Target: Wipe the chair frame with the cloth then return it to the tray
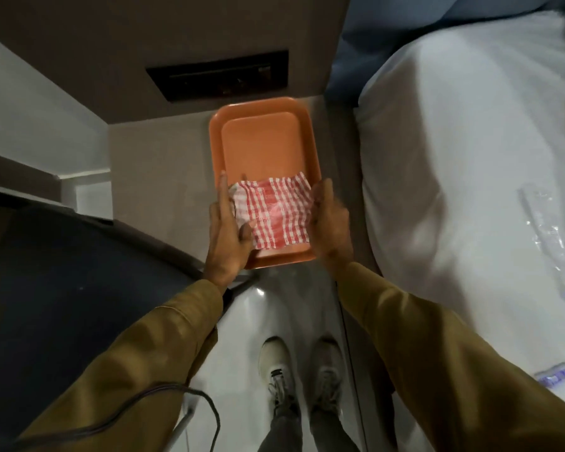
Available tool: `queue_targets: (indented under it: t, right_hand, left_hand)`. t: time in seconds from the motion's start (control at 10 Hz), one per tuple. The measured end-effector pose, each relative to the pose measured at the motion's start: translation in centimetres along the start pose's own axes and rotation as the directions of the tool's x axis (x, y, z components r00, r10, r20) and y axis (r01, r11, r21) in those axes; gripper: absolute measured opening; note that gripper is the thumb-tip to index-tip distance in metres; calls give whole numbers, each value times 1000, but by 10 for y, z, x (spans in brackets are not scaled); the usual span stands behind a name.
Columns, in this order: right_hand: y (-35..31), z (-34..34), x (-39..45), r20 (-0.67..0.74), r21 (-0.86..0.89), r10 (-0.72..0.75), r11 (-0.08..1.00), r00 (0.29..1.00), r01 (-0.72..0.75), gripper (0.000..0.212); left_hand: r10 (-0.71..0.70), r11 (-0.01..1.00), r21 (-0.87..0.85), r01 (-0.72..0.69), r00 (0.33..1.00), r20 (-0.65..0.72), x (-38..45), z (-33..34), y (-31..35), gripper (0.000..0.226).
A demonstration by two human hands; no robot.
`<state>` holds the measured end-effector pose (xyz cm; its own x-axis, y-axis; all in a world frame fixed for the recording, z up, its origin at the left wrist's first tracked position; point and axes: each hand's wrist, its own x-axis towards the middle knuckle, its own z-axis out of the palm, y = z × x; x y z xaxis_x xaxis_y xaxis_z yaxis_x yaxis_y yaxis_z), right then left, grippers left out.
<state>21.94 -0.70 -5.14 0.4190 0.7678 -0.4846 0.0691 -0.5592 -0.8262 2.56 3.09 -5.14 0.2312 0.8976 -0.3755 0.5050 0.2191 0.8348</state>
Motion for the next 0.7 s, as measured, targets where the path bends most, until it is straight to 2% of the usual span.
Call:
queue_targets:
  t: [0.1,0.2,0.3,0.4,0.5,0.6,0.7]
  right_hand:
    - [32,13,11,15,-53,70,996,997,-69,45]
    - [59,20,12,42,-403,-63,912,997,75,37]
    - [67,21,7,45,-396,-105,911,994,114,48]
    - [64,20,6,49,-437,-77,895,996,91,48]
    - [47,20,-5,37,-414,-62,908,997,71,47]
    - [28,11,-32,3,-396,-120,912,993,112,42]
    - [12,-19,-103,137,-614,-142,765,980,197,29]
  left_hand:
    - [103,976,186,-112,993,57,0,15,-24,84]
    - [52,924,381,-46,999,-3,6,32,-39,78]
    - [-55,586,806,-85,988,144,2,33,-55,103]
    - [-87,430,890,-151,974,207,4,25,-57,98]
    - [-138,353,914,-200,955,262,5,17,-43,95]
    - [-80,420,892,-165,973,217,3,2,-17,90]
    - [24,427,892,-148,988,152,-6,-19,31,85]
